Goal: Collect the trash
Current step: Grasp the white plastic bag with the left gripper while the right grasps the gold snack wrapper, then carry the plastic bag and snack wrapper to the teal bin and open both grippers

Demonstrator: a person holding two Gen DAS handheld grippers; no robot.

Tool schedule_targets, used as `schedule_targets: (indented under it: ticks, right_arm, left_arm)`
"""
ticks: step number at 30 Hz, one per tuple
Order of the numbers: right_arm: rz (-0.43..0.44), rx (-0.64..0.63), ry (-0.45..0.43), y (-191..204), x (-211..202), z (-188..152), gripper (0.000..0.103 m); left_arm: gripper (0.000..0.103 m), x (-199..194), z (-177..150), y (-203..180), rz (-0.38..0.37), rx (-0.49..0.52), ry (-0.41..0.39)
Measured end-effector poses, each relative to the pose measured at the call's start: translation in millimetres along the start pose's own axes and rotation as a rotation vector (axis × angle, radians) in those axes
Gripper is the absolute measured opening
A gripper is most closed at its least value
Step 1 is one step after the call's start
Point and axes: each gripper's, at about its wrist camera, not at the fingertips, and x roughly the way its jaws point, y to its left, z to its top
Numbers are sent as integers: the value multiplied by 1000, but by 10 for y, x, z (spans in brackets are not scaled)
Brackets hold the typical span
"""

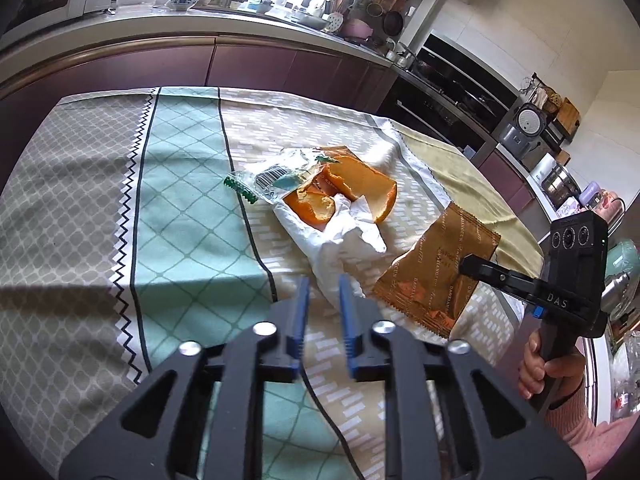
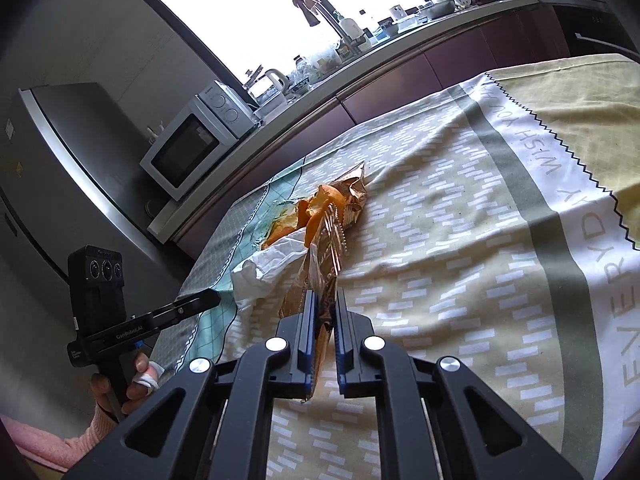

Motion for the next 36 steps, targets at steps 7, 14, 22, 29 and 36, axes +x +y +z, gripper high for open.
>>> schedule_targets:
  ticks: [7, 14, 22, 29, 36]
  right_arm:
    - [8, -5, -3, 28, -45, -24, 8]
    - [19, -10, -16, 39, -95, -5, 8]
    - [62, -27, -16, 153, -69, 7, 7]
    - [89, -48, -8, 288, -23, 20, 7]
    - [133, -70, 5, 457, 83, 50, 7]
  left_arm:
    - [21, 326, 79, -81, 25, 24, 43]
    - [3, 262, 34, -23, 18, -8, 32]
    - [3, -209, -69, -38, 66, 52, -28]
    - [3, -517, -239, 92, 110, 79, -45]
    - [3, -868, -315, 223, 125, 65, -99]
